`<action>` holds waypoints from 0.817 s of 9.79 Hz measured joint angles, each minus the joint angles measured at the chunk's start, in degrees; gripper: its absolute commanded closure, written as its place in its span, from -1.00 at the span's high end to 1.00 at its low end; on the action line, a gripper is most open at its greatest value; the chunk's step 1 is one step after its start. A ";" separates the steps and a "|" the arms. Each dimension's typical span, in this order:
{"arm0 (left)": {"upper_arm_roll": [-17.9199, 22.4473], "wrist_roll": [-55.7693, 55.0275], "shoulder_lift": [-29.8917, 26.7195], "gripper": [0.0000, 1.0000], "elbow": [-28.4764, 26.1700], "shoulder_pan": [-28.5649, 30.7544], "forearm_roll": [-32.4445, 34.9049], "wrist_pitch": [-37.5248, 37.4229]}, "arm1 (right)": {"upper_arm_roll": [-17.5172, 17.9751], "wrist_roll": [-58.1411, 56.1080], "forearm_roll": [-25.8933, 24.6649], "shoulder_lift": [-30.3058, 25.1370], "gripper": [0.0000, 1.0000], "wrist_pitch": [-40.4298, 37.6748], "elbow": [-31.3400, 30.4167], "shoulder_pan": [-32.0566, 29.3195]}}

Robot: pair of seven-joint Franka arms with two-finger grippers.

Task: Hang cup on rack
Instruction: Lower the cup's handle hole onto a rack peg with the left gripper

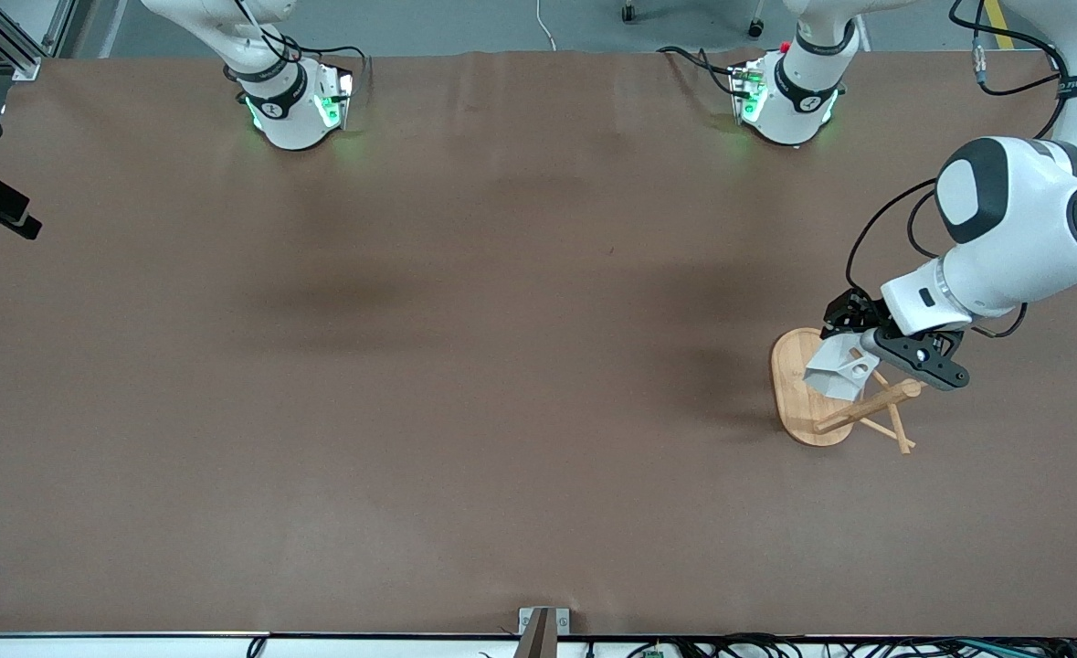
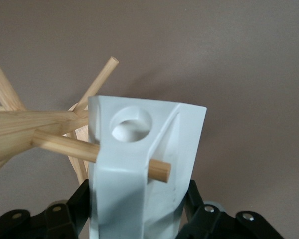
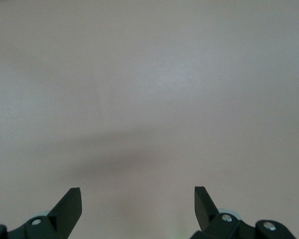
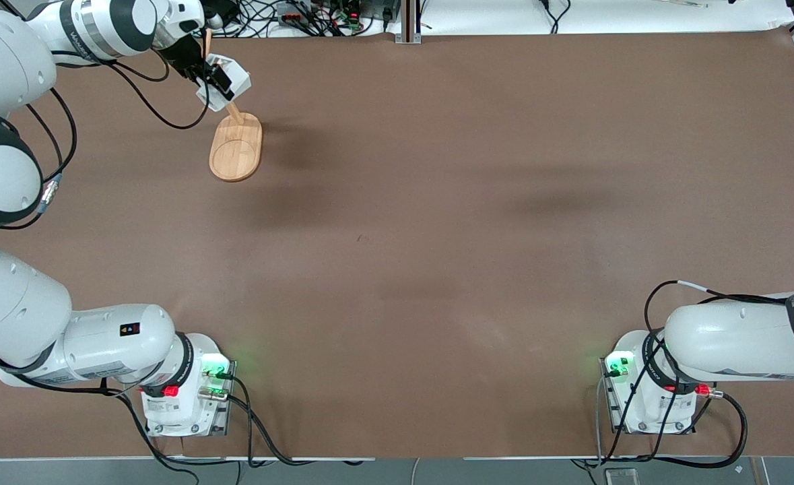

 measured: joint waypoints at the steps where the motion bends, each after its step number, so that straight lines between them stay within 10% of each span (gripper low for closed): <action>1: 0.54 0.66 0.26 -0.93 0.00 0.01 0.00 0.00 | -0.02 0.00 0.00 0.00 1.00 -0.01 0.00 0.00; 6: 0.99 1.24 1.29 -0.74 0.03 -0.02 0.00 0.01 | -0.10 0.00 0.00 0.01 1.00 -0.04 0.00 0.00; 7: 0.99 1.24 1.29 -0.28 0.04 -0.01 0.00 0.01 | -0.12 0.00 0.00 0.01 1.00 -0.04 0.00 0.00; 8: 1.10 1.24 1.30 0.97 0.04 0.00 0.00 0.01 | -0.13 0.00 0.00 0.01 1.00 -0.04 0.00 0.00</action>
